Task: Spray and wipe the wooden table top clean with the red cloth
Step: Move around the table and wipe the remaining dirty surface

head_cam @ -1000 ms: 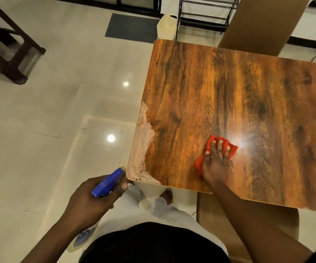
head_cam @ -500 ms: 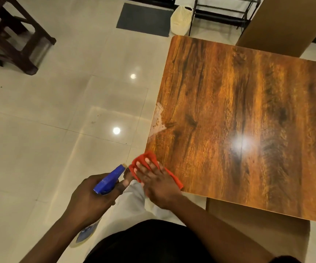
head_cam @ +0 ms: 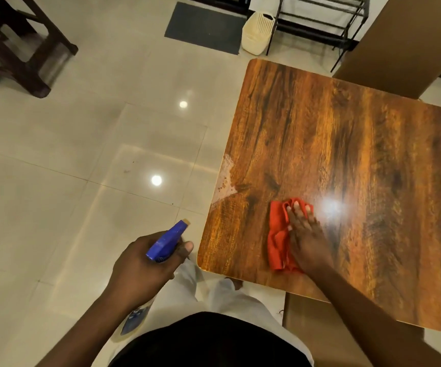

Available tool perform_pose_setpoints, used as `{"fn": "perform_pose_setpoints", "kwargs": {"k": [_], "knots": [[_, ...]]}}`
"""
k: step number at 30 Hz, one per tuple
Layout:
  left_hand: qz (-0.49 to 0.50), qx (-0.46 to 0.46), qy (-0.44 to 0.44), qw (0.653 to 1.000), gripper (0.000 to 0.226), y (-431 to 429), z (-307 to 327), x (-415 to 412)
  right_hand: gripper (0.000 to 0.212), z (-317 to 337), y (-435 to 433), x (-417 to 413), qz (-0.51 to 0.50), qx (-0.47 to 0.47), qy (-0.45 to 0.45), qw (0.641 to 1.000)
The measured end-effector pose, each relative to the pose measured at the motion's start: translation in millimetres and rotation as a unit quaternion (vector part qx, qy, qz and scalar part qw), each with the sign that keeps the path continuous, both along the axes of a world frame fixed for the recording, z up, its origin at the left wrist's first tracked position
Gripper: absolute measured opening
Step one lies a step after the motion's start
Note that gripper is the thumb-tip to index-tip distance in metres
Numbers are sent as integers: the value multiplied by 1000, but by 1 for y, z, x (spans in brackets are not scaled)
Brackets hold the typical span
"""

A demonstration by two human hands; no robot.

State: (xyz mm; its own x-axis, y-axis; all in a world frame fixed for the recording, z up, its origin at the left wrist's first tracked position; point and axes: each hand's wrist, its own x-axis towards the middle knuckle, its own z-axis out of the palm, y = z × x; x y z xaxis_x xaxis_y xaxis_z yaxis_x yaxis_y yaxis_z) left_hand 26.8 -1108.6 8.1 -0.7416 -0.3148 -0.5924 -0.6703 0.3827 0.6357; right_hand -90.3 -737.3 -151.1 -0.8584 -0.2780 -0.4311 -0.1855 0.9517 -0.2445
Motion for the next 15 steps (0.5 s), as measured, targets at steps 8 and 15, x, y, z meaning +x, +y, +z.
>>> {"fn": "perform_pose_setpoints", "kwargs": {"k": [8, 15], "knots": [[-13, -33, 14, 999, 42, 1, -2, -42, 66, 0, -114, -126, -133, -55, -8, 990], [-39, -22, 6, 999, 60, -11, 6, -45, 64, -11, -180, -148, 68, -55, 13, 996]]}}
